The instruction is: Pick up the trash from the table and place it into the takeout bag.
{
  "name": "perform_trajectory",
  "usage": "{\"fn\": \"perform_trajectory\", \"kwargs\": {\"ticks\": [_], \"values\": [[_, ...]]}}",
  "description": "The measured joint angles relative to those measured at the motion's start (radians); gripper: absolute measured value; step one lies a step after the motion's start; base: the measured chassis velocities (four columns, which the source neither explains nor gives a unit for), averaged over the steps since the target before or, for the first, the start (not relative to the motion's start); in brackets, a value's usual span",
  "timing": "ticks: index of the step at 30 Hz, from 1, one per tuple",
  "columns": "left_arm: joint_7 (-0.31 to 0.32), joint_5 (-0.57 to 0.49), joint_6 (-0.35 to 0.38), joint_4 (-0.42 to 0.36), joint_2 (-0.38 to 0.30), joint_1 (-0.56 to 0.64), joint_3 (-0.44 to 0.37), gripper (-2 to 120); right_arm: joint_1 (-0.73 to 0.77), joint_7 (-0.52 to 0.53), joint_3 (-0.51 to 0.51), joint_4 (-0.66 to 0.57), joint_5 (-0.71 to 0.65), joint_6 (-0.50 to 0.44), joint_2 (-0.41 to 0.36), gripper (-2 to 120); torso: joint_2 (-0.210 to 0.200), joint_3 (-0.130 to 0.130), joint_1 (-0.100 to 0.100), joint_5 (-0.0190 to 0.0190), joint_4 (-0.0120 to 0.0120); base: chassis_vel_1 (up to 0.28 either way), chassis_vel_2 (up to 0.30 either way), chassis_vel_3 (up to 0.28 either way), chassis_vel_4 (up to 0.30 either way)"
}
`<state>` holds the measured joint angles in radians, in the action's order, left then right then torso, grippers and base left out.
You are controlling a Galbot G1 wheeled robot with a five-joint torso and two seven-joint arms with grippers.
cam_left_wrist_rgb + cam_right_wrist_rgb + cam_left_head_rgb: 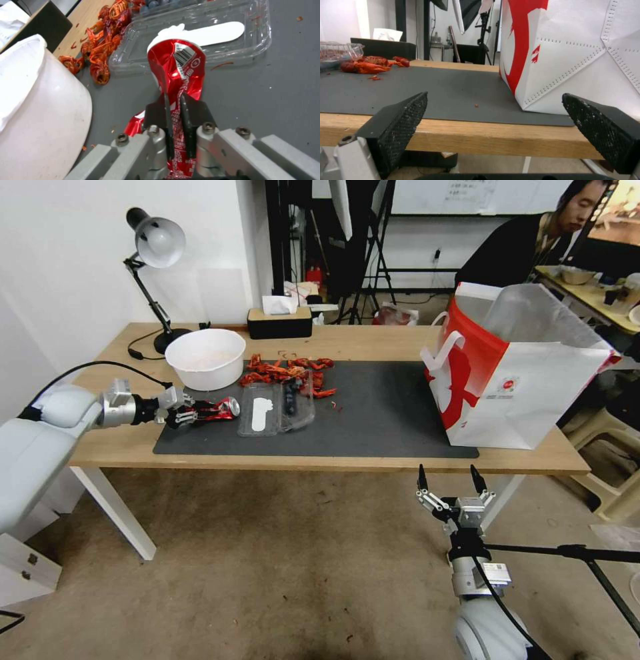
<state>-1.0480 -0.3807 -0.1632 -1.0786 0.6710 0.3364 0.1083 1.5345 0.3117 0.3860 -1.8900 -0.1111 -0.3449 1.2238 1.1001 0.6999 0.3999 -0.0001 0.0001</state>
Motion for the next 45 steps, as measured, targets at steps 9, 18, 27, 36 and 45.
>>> {"fn": "perform_trajectory", "kwargs": {"ticks": [9,18,27,36,45], "values": [[-0.005,-0.012,-0.012,-0.038,-0.004,0.003,-0.007,3,0.002,0.001,0.001,0.000,0.001,0.000,0.000,100,0.000,0.000,0.000,-0.0001,-0.0001,0.000,0.000,0.000,0.000],[0.014,-0.118,0.002,-0.138,-0.018,-0.028,-0.012,3,0.002,0.001,0.002,0.000,0.002,-0.001,0.001,100,0.000,0.000,0.000,0.0002,0.0000,0.000,0.000,0.000,0.000],[0.110,-0.326,0.062,-0.248,0.017,-0.122,0.067,3,0.001,0.002,0.001,0.001,0.004,-0.001,0.002,100,0.000,0.000,0.000,0.0002,-0.0004,0.000,0.000,0.000,0.000],[0.243,-0.523,0.094,-0.266,0.125,-0.304,0.277,3,0.003,0.004,0.008,0.002,0.004,-0.003,0.007,100,0.000,0.000,0.000,0.0004,-0.0003,0.000,0.000,0.000,0.000],[0.275,-0.540,0.094,-0.182,0.263,-0.443,0.382,3,0.004,0.004,0.016,0.002,0.005,-0.005,0.016,100,0.000,0.000,0.000,0.0004,-0.0001,0.000,0.000,0.000,0.000]]}}
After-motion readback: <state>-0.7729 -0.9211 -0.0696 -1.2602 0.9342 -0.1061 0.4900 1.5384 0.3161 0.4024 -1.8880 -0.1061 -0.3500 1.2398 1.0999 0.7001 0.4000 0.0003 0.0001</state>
